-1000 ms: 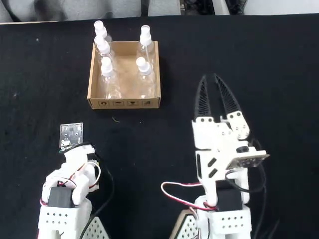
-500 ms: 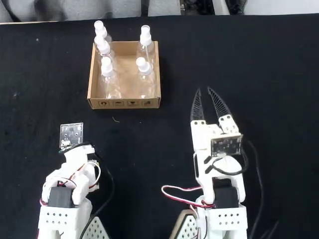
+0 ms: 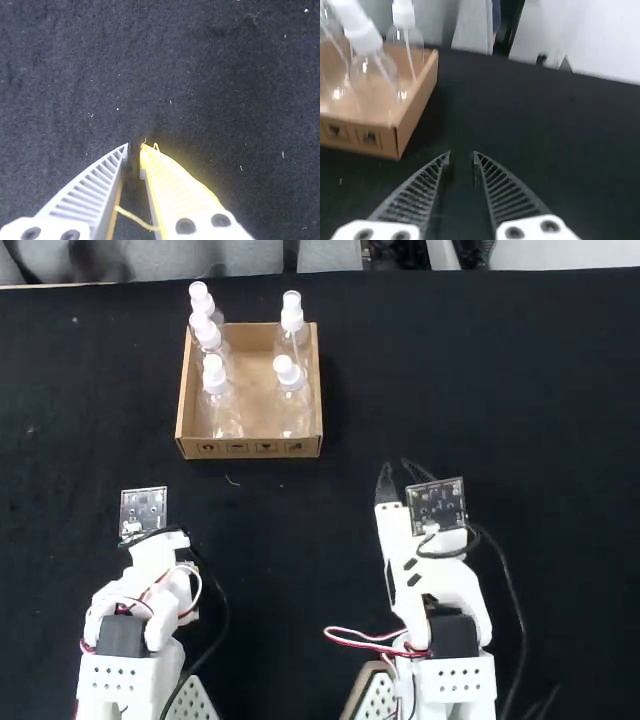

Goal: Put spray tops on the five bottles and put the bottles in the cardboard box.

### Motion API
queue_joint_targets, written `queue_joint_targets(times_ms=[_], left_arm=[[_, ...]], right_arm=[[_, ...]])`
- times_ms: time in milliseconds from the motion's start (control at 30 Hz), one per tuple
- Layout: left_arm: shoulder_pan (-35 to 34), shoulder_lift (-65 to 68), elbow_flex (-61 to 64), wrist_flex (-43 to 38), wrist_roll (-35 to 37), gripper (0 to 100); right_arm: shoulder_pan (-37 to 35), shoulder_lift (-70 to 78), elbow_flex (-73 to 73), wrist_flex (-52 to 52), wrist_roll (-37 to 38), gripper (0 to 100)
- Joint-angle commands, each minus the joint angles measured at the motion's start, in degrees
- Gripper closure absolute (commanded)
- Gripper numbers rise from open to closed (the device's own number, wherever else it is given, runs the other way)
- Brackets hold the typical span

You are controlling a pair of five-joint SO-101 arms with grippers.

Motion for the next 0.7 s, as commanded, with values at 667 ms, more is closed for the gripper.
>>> queue_joint_targets(times_ms=[667], left_arm=[[-0.5, -0.4, 1.4, 0.4, -0.5, 97]], right_arm=[[1.1, -5.6, -0.3, 35.4, 0.6, 98.0]])
